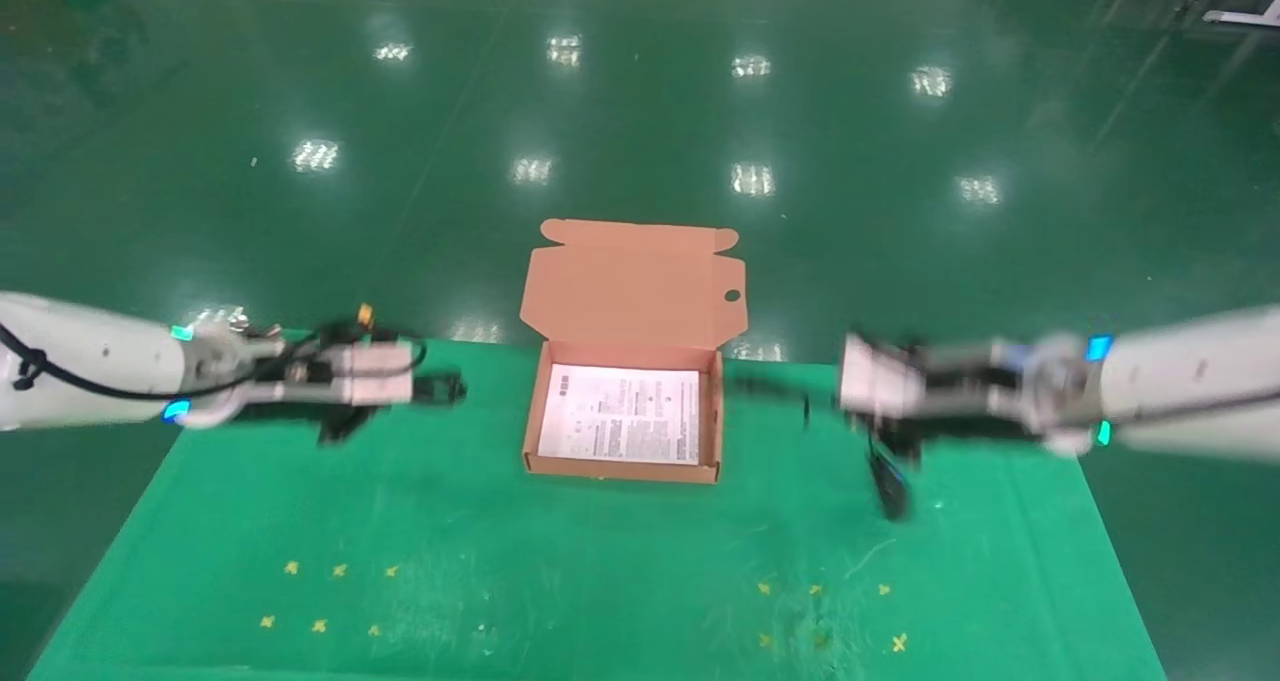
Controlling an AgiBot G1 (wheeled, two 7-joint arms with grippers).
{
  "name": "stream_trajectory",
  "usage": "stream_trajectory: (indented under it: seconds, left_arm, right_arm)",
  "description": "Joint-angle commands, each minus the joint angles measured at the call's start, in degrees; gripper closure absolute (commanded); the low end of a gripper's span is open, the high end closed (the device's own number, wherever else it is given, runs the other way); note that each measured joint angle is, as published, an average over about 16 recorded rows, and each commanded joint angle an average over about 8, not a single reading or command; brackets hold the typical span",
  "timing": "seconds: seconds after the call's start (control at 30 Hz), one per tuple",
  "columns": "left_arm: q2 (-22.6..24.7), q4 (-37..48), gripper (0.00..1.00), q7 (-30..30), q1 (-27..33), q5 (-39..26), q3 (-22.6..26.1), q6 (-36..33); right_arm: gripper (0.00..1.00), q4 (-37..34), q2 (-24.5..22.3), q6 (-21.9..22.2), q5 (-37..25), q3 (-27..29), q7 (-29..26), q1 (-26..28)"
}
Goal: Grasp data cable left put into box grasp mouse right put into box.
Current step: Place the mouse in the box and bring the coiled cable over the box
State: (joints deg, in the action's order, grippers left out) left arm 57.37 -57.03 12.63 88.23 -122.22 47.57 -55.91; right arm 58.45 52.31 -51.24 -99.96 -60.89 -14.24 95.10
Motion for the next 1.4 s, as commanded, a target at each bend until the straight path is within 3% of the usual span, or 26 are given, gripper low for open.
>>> stream_trajectory:
  seconds: [0.03, 0.37, 0.67, 1.1, 1.4]
  left_arm:
    - [-0.6, -4.4, 1.0, 2.4, 0.0, -2.5, -0.2, 2.0]
    - [5.2, -6.8, 1.0, 12.3, 2.2, -12.8, -1.1, 6.8]
    - [6.1, -9.2, 1.0, 14.4, 2.8, -14.9, -2.3, 9.8]
    - [3.1, -10.2, 1.0, 14.1, 1.1, -16.2, -1.8, 8.4]
    - [1.9, -8.2, 1.0, 17.4, 0.9, -24.2, -1.2, 5.3]
  right_arm:
    - [1.0, 1.0, 0.5, 1.6, -1.2, 0.8, -0.8, 2.0]
    - [1.0, -8.9, 11.5, 8.2, 2.0, 4.1, 6.0, 7.8]
    - [1.0, -21.7, 19.2, 9.3, 5.9, 6.0, 16.5, 12.3]
    - [1.0, -26.6, 22.5, 9.3, 7.1, 6.3, 19.2, 12.5]
    - [1.0, -29.5, 24.7, 9.2, 7.7, 5.2, 20.7, 10.2]
